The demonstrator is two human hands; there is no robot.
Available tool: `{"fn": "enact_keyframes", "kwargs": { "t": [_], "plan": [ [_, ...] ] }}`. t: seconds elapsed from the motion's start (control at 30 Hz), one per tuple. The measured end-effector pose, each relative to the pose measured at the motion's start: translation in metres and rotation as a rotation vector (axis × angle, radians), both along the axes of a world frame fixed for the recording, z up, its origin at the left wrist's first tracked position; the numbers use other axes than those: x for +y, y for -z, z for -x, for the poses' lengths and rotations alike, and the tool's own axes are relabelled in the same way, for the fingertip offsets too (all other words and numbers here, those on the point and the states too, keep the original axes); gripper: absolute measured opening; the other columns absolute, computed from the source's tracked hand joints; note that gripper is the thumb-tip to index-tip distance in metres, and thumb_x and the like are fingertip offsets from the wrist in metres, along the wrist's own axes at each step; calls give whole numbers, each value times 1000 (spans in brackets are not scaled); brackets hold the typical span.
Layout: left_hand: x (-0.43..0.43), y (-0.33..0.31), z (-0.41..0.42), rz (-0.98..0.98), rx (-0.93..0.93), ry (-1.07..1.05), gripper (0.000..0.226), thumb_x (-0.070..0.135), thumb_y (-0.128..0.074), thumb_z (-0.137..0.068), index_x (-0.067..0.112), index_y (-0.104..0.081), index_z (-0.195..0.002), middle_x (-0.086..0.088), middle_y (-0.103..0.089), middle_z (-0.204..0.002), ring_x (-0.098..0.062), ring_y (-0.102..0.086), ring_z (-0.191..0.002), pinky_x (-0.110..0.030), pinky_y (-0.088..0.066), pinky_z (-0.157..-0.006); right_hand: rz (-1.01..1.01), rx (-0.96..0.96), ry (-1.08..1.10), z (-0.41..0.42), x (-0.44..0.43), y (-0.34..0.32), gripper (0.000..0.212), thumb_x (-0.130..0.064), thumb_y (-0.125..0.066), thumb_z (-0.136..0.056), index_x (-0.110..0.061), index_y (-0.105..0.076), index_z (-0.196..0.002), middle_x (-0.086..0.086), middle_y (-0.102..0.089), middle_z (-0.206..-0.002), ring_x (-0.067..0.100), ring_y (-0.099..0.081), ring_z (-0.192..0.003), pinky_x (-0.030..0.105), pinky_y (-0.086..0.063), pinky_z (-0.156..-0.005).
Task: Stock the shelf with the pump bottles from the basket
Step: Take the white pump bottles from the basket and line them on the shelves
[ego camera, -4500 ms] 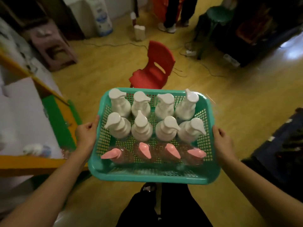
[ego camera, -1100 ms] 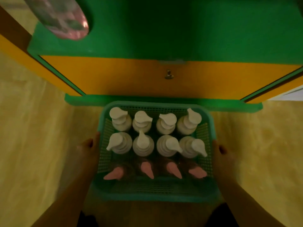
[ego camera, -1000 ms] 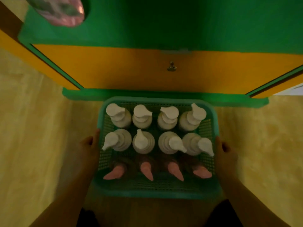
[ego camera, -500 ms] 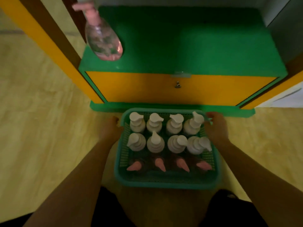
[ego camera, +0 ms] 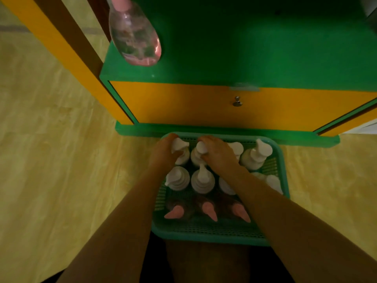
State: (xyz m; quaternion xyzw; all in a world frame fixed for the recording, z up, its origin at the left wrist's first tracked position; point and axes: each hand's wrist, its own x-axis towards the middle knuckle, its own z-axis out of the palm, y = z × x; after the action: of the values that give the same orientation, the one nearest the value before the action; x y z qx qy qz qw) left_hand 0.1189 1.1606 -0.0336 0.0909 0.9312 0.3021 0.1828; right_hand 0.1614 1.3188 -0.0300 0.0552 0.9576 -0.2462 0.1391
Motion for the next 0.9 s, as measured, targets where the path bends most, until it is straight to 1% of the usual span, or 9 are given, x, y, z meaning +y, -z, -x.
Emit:
{"fn": "enact_keyframes", "kwargs": {
  "t": [0.17, 0.27, 0.4, 0.47, 0.53, 0.63, 0.73, 0.83, 0.9],
  "plan": [
    [-7, 0, -7, -78, 52, -9, 47, 22, -63, -84, 11, -47, -126, -15, -56, -126, -30, -51, -115, -28, -36, -82, 18, 42, 13, 0, 0, -8, 37, -15, -60, -84, -14, -49, -119, 10, -53, -128, 30, -49, -117, 40, -42, -89],
    [-8, -20, -6, -128, 81, 8, 46, 23, -63, -84, 7, -48, -124, -17, -57, -123, -32, -52, -111, -31, -38, -80, 65, 86, 30, -4, 6, -31, 39, -22, -62, -83, -14, -49, -119, 9, -54, -126, 30, -50, -114, 40, -41, -89],
    [-7, -75, -3, -184, 171, -22, 43, 26, -66, -80, 6, -51, -115, -14, -61, -107, -26, -56, -94, -29, -38, -70, 149, 156, 52, -8, 13, -78, 40, -26, -64, -82, -16, -50, -118, 9, -58, -122, 28, -53, -112, 39, -43, -90],
    [-4, -112, -4, -240, 202, -23, 41, 25, -69, -78, 5, -51, -109, -6, -57, -95, -18, -52, -83, -28, -37, -65, 180, 189, 64, -11, 15, -107, 40, -28, -63, -82, -15, -50, -117, 10, -58, -120, 29, -54, -109, 38, -44, -85],
    [-3, -146, -6, -278, 223, 6, 40, 25, -70, -77, 4, -51, -105, -3, -55, -89, -18, -50, -78, -32, -39, -62, 212, 251, 82, -14, 18, -137, 42, -29, -64, -81, -13, -50, -117, 11, -58, -119, 29, -54, -107, 33, -41, -78],
    [-10, -191, -10, -319, 245, 43, 38, 26, -71, -76, 8, -53, -103, -6, -60, -90, -25, -55, -78, -41, -47, -68, 248, 333, 122, -22, 21, -186, 48, -30, -68, -78, -12, -49, -119, 9, -60, -120, 26, -55, -106, 27, -37, -76],
    [-17, -234, -18, -383, 293, 51, 34, 26, -71, -76, 12, -55, -102, -12, -65, -95, -32, -61, -86, -54, -51, -76, 227, 420, 118, -29, 21, -238, 48, -31, -69, -77, -13, -51, -116, 8, -61, -117, 24, -56, -103, 25, -36, -75],
    [-18, -272, -29, -452, 399, 13, 34, 24, -71, -76, 12, -59, -105, -12, -66, -99, -30, -63, -89, -53, -52, -79, 204, 518, 115, -38, 20, -287, 45, -31, -70, -76, -13, -53, -114, 8, -62, -114, 24, -56, -102, 26, -36, -74],
    [-17, -294, -35, -498, 472, -23, 35, 27, -72, -75, 13, -61, -106, -9, -66, -99, -26, -63, -88, -50, -54, -78, 218, 567, 96, -44, 20, -316, 43, -31, -70, -76, -13, -54, -113, 7, -62, -112, 23, -57, -101, 31, -43, -77]
  ]
}}
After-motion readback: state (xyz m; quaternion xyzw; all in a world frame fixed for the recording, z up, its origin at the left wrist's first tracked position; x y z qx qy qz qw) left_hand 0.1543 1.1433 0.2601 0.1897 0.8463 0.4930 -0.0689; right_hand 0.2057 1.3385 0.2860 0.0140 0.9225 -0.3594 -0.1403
